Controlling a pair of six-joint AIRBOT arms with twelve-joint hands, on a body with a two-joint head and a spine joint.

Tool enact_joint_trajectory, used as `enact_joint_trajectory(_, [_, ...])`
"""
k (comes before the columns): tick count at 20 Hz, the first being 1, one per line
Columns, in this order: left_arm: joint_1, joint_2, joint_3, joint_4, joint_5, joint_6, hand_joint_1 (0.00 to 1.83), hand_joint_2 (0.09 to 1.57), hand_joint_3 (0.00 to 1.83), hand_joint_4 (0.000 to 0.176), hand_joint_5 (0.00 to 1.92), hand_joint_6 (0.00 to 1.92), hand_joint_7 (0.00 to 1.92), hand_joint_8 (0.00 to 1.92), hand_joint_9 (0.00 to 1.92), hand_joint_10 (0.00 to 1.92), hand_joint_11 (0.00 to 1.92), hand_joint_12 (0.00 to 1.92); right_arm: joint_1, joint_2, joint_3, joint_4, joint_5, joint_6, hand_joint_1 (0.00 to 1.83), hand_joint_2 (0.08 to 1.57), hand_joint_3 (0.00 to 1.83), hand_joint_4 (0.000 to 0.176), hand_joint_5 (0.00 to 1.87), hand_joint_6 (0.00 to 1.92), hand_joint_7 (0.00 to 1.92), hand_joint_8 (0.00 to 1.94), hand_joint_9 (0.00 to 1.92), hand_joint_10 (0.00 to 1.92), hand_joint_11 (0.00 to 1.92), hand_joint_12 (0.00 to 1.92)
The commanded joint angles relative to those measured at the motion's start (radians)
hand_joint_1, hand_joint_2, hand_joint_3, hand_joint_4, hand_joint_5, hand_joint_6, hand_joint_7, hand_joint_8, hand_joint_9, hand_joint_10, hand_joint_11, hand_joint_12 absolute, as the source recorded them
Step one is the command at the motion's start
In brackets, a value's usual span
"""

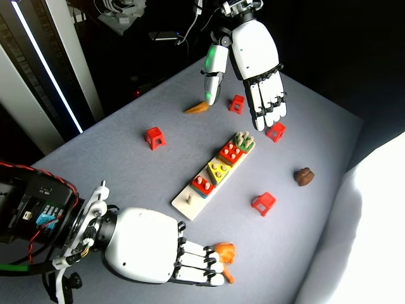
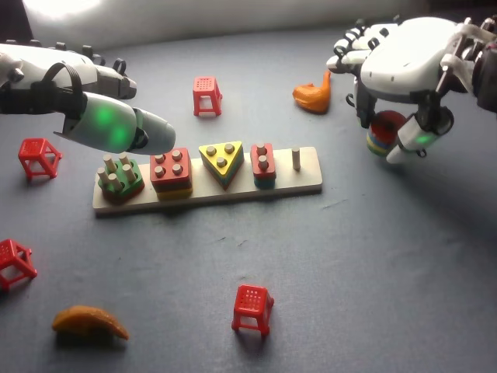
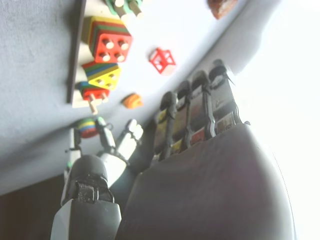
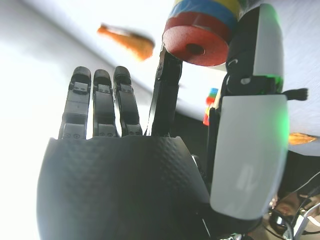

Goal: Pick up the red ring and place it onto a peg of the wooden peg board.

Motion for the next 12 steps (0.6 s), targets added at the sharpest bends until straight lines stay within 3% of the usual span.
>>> enact_joint_trajectory(1, [-0.011,-0.002,0.002,0.049,-0.038,0.004,0.0,1.17,0.0,0.0,0.07,0.0,0.04,0.0,0.03,0.0,0.03,0.02,0.024,0.003,-0.001,-0.009,0.09,0.001,1.11,0.99,0.0,0.148,1.29,0.45,0.1,0.0,0.0,0.0,0.0,0.0])
enact_joint_trajectory(2, [-0.012,-0.003,0.002,0.049,-0.038,0.004,0.0,1.17,0.0,0.0,0.08,0.0,0.04,0.0,0.03,0.0,0.03,0.03,0.041,0.002,-0.004,-0.009,0.079,0.002,1.11,0.99,0.0,0.154,1.29,0.45,0.1,0.0,0.0,0.0,0.0,0.0])
enact_joint_trajectory(3, [-0.012,-0.004,0.002,0.049,-0.038,0.004,0.0,1.17,0.0,0.0,0.07,0.0,0.04,0.0,0.03,0.0,0.03,0.03,0.056,-0.002,-0.005,-0.009,0.069,0.002,1.13,0.99,0.0,0.108,1.3,0.43,0.11,0.0,0.0,0.0,0.0,0.0])
enact_joint_trajectory(4, [-0.013,-0.004,0.002,0.049,-0.038,0.004,0.0,1.17,0.0,0.0,0.05,0.0,0.02,0.0,0.01,0.0,0.02,0.02,0.076,-0.009,-0.005,-0.009,0.061,0.002,1.12,0.99,0.0,0.134,1.27,0.48,0.1,0.0,0.0,0.0,0.0,0.0])
enact_joint_trajectory(6, [-0.014,-0.007,0.002,0.049,-0.038,0.004,0.0,1.17,0.0,0.0,0.06,0.0,0.03,0.0,0.02,0.0,0.01,0.03,0.109,-0.023,-0.005,-0.009,0.04,0.002,1.13,0.99,0.0,0.107,1.29,0.46,0.11,0.0,0.0,0.0,0.0,0.0])
enact_joint_trajectory(7, [-0.014,-0.007,0.002,0.049,-0.038,0.004,0.0,1.17,0.0,0.0,0.06,0.0,0.03,0.0,0.02,0.0,0.01,0.03,0.127,-0.034,-0.005,-0.008,0.024,0.002,1.13,0.99,0.0,0.107,1.29,0.46,0.11,0.0,0.0,0.0,0.0,0.0])
enact_joint_trajectory(9, [-0.014,-0.007,0.002,0.049,-0.038,0.004,0.0,1.16,0.0,0.0,0.06,0.0,0.03,0.0,0.02,0.0,0.01,0.02,0.146,-0.052,-0.005,-0.008,0.012,0.002,1.11,1.0,0.0,0.142,1.27,0.49,0.1,0.0,0.0,0.0,0.0,0.0])
enact_joint_trajectory(10, [-0.014,-0.007,0.002,0.049,-0.038,0.004,0.0,1.16,0.0,0.0,0.07,0.01,0.03,0.01,0.02,0.0,0.01,0.03,0.156,-0.066,-0.005,-0.008,0.01,0.001,1.1,1.0,0.0,0.173,1.26,0.5,0.11,0.0,0.0,0.0,0.0,0.0])
enact_joint_trajectory(11, [-0.014,-0.007,0.002,0.049,-0.038,0.004,0.0,1.16,0.0,0.0,0.07,0.01,0.03,0.01,0.02,0.0,0.01,0.03,0.158,-0.072,-0.006,-0.008,0.008,0.001,1.1,1.0,0.0,0.173,1.26,0.5,0.11,0.0,0.0,0.0,0.0,0.0])
enact_joint_trajectory(12, [-0.014,-0.007,0.002,0.049,-0.038,0.004,0.0,1.16,0.0,0.0,0.06,0.0,0.03,0.0,0.02,0.0,0.01,0.03,0.16,-0.079,-0.007,-0.008,0.005,0.001,1.11,1.0,0.0,0.16,1.25,0.52,0.11,0.0,0.0,0.0,0.0,0.0])
